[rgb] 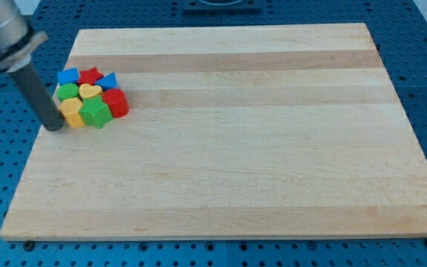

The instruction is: Push the group of blocks up a bit

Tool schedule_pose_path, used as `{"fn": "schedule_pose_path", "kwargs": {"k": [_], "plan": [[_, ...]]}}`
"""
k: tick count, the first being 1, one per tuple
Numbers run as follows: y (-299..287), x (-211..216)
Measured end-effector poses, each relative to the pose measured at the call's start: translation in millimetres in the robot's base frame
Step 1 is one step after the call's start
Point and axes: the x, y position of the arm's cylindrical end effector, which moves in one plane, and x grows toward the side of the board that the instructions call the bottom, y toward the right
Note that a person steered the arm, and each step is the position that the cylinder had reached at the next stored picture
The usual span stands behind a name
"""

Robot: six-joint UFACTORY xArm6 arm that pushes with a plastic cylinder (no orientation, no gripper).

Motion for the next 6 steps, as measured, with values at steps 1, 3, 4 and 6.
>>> {"fn": "schedule_pose_path", "kwargs": {"k": [1,3,4,6], "plan": [[34.4,0.0],[82.6,-1.3],[60.7,5.9],[5.8,-3.4]]}}
